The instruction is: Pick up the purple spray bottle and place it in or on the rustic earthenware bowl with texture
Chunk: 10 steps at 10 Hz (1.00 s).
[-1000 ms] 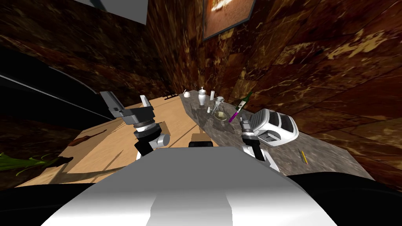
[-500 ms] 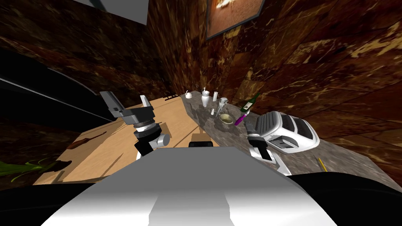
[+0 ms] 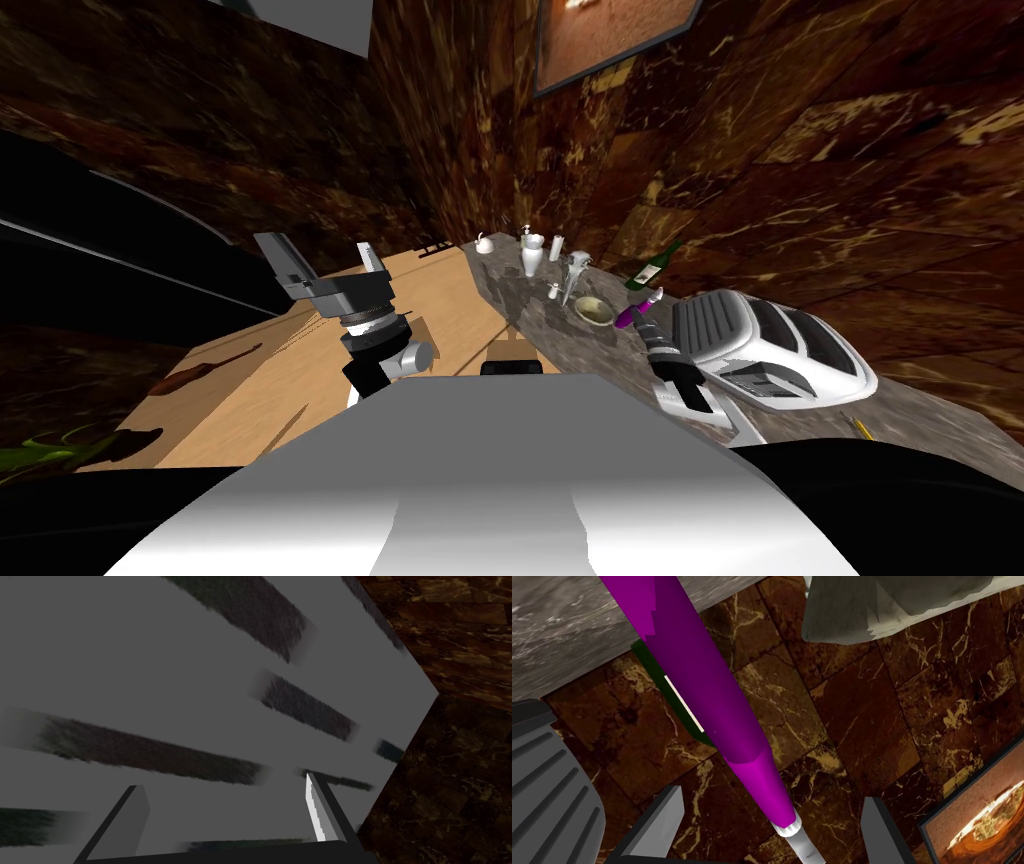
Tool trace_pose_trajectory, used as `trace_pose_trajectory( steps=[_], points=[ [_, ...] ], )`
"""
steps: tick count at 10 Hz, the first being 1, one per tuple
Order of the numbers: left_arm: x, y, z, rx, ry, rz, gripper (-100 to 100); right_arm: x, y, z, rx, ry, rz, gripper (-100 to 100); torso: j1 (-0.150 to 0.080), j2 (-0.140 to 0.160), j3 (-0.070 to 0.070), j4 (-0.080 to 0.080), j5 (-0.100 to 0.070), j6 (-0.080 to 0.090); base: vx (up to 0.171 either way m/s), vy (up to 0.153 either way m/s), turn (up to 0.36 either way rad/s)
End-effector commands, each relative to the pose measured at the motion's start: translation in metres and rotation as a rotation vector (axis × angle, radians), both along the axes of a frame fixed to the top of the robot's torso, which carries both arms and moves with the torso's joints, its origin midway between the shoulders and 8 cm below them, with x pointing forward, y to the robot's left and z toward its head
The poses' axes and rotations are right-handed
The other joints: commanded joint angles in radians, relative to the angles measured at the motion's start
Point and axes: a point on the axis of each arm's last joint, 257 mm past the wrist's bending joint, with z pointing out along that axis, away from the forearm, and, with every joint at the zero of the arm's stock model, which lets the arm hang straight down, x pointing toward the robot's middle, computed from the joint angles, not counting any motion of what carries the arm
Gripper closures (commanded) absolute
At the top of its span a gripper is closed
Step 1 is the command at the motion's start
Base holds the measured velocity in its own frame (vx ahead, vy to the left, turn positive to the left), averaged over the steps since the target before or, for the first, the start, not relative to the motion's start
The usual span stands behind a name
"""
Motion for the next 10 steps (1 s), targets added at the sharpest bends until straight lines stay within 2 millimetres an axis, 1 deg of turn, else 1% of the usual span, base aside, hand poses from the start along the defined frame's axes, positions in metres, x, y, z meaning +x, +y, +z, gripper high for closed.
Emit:
trace_pose_trajectory(
  steps=[1,2,4,6,8,10],
  points=[
    [0.000,0.000,0.000,0.000,0.000,0.000,0,-0.006,-0.020,-0.007,-0.042,0.053,-0.036,-100,0.000,0.000,0.000,0.000,0.000,0.000,0.072,0.078,-0.027],
    [0.000,0.000,0.000,0.000,0.000,0.000,0,-0.006,-0.020,-0.007,-0.042,0.053,-0.036,-100,-0.002,0.001,0.001,0.000,-0.001,0.000,0.055,0.059,-0.019],
    [0.000,0.000,0.000,0.000,0.000,0.000,0,-0.017,-0.052,-0.015,-0.107,0.134,-0.093,-100,-0.002,0.003,0.002,0.001,-0.001,0.000,0.088,0.095,-0.044],
    [0.000,0.000,0.000,0.000,0.000,0.000,0,-0.028,-0.082,-0.020,-0.163,0.209,-0.148,-100,0.002,-0.001,-0.001,0.000,0.000,0.000,0.117,0.176,-0.063],
    [0.000,0.000,0.000,0.000,0.000,0.000,0,-0.039,-0.109,-0.022,-0.212,0.274,-0.200,-100,0.003,-0.001,0.000,0.000,0.001,0.000,0.126,0.152,-0.070],
    [0.000,0.000,0.000,0.000,0.000,0.000,0,-0.049,-0.133,-0.022,-0.252,0.330,-0.248,-100,0.001,0.000,0.000,0.000,0.000,0.000,0.089,0.117,-0.063]
  ],
)
